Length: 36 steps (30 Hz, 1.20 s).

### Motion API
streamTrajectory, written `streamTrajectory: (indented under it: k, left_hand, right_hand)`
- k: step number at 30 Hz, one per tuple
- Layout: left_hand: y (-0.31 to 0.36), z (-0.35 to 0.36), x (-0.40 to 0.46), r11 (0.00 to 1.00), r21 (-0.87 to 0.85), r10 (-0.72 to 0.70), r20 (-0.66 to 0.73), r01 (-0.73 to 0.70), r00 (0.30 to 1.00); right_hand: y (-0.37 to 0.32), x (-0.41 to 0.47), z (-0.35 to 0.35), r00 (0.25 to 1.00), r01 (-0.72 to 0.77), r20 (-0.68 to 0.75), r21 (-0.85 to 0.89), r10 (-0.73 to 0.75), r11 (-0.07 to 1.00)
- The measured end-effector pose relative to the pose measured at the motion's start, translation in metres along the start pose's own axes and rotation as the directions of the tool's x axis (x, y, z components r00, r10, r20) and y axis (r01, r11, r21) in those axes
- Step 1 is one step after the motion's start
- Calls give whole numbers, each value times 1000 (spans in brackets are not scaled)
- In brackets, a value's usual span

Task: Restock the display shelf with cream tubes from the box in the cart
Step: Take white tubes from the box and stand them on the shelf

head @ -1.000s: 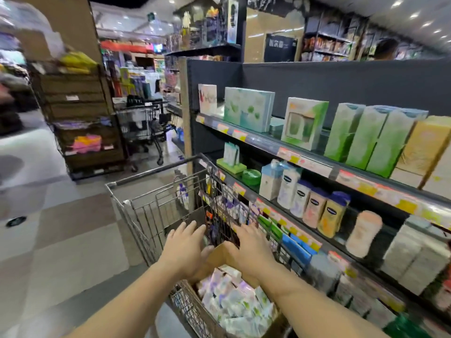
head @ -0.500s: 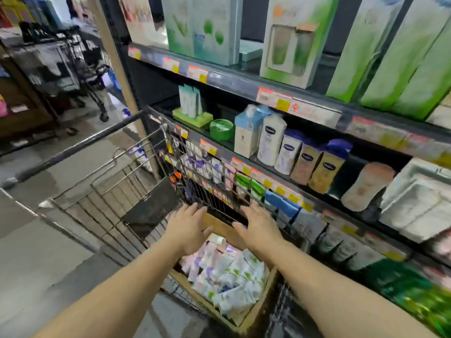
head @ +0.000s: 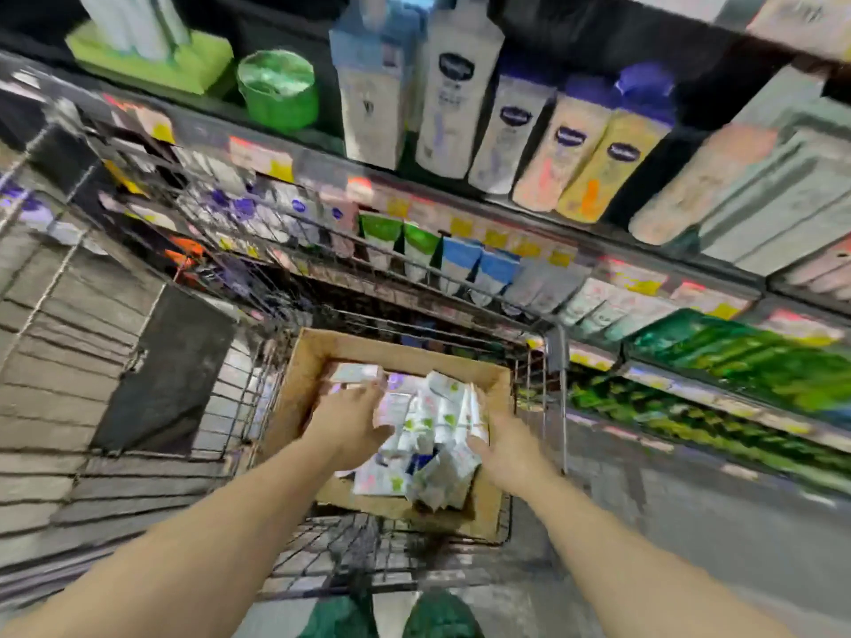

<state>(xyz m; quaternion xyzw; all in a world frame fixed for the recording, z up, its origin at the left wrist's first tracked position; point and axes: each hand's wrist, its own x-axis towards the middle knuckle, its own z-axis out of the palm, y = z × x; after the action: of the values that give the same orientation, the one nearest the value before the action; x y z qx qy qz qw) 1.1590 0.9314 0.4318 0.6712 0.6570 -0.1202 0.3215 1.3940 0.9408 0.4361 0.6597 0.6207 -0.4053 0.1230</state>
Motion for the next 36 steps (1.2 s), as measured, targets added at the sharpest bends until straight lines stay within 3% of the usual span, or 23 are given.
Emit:
streamTrajectory:
  k: [8, 13, 17, 22, 25, 28, 31, 36]
  left_hand:
    - [3, 96, 37, 987, -145, -33, 239, 69, 970]
    - [12, 131, 64, 919, -331, -91, 352, 215, 931]
    - [24, 151, 79, 943, -294, -53, 329, 155, 943]
    - [34, 159, 86, 975, -215, 18, 324, 55, 946]
    - [33, 158, 87, 956, -278, 12, 364, 96, 931]
    - [29, 158, 81, 855, -478, 38, 444, 201, 895]
    - [25, 148, 69, 655, -655, 68, 546, 375, 835]
    - [7, 134, 60, 581, -727, 142, 533, 366, 834]
  right_hand:
    - [26, 39, 76, 985, -167, 73, 136, 158, 977]
    - [32, 57, 110, 978, -208, 68, 177, 199, 962]
    - [37, 64, 118, 978, -203, -14, 163, 208, 966]
    - [43, 66, 131, 924, -371, 9, 276, 383, 887]
    - [42, 69, 146, 855, -489, 52, 412, 516, 769]
    - [36, 70, 152, 781, -566, 135, 567, 610, 599]
    - [32, 74, 154, 778, -563, 274, 705, 566, 431]
    - [20, 61, 131, 782, -585, 451, 770, 431, 256]
